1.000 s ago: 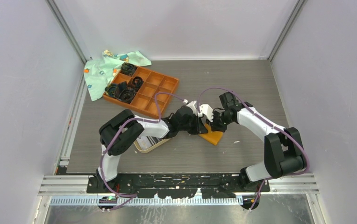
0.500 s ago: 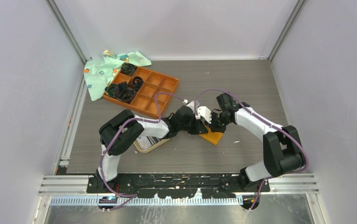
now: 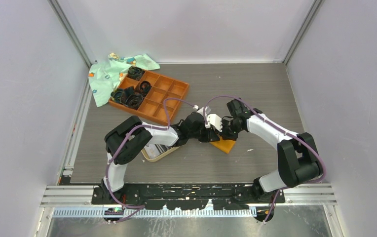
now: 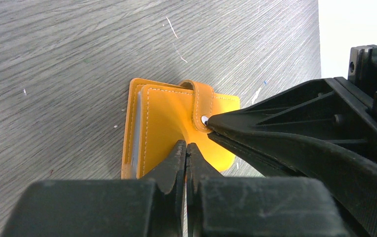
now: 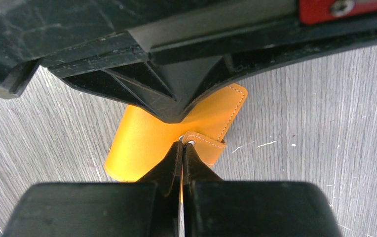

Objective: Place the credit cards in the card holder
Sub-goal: Close the card holder at the center of the board.

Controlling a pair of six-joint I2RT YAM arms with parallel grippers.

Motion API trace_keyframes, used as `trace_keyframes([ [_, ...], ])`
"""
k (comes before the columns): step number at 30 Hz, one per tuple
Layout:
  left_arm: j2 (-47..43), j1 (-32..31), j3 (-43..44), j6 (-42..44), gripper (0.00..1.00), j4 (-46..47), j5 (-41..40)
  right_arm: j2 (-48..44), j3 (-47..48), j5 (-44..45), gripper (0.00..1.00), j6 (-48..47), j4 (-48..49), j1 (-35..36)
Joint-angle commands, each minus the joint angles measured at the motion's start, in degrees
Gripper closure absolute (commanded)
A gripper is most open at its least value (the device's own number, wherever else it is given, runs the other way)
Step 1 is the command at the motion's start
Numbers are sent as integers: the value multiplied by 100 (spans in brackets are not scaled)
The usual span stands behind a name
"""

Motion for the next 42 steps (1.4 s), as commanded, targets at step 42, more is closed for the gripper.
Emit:
trace_keyframes([
  [42,114,62,-379,-91,100,762,56,753,-471,1101,99,-741,-488,643],
])
